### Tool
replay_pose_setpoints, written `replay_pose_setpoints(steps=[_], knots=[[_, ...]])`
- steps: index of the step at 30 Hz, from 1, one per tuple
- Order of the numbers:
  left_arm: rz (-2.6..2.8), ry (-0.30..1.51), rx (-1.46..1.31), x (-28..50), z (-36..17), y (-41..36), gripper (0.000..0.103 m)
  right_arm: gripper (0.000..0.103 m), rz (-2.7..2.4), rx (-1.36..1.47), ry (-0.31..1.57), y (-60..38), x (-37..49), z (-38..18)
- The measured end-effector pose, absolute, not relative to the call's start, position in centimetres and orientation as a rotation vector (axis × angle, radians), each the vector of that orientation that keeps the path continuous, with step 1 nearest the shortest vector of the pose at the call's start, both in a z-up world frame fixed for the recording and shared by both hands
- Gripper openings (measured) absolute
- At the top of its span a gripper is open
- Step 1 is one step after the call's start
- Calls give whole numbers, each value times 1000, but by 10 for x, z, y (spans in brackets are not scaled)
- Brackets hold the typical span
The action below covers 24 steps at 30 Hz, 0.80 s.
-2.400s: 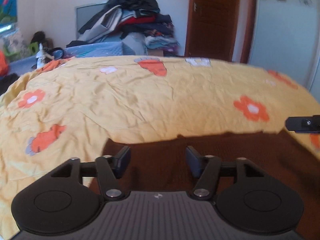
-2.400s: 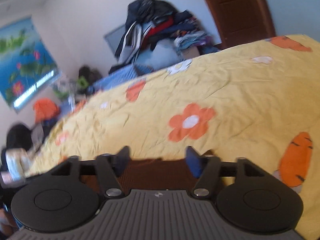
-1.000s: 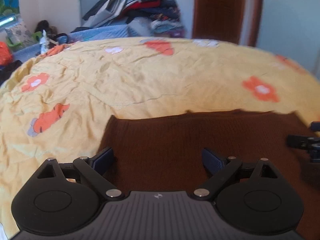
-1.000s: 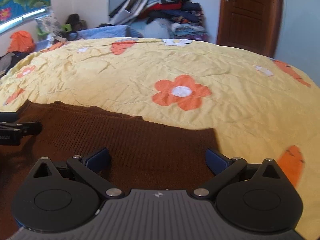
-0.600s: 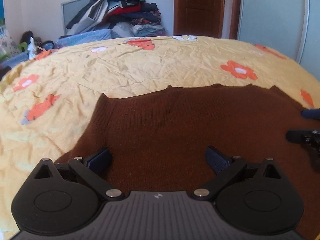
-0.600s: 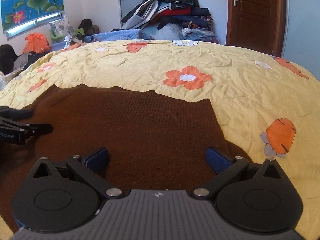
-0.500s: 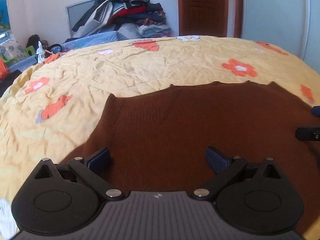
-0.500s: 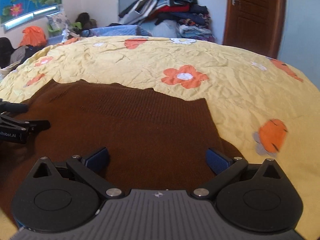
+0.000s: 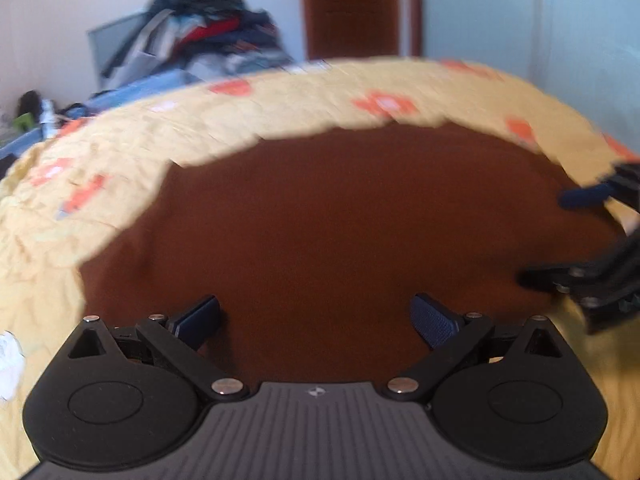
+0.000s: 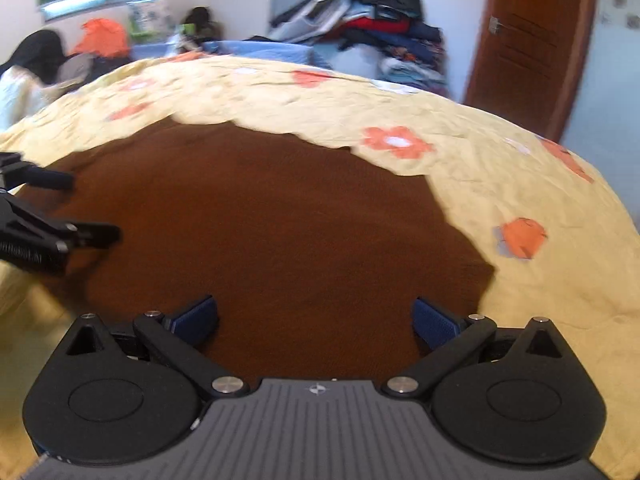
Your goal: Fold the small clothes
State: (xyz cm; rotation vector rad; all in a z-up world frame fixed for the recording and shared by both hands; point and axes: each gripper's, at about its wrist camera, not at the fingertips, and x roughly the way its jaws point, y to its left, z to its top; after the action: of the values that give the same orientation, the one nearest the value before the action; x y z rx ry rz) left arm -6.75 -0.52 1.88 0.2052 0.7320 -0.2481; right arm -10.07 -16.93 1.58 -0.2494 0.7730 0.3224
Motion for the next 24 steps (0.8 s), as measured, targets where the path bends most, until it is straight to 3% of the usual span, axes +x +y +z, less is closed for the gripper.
replay_pose_setpoints(steps=[2, 7, 11, 15, 22, 24], knots=[[-261, 671, 196, -79, 14, 4, 103, 103, 326, -171, 736, -181, -110, 10], [-226, 744, 167, -81, 39, 12, 102, 103, 346, -179, 827, -178, -103, 29], [-198, 737, 251, -78, 30, 5, 102, 103, 402, -112, 762, -167, -103, 42], [-226, 777, 164, -83, 26, 23, 102, 103, 448, -256, 763, -149, -117, 12], [-95, 726, -43, -97, 45, 59, 103, 103, 474, -210, 822, -145, -101, 40], [-60, 813, -92, -84, 34, 69, 102, 103, 464, -209, 783, -134, -93, 44]])
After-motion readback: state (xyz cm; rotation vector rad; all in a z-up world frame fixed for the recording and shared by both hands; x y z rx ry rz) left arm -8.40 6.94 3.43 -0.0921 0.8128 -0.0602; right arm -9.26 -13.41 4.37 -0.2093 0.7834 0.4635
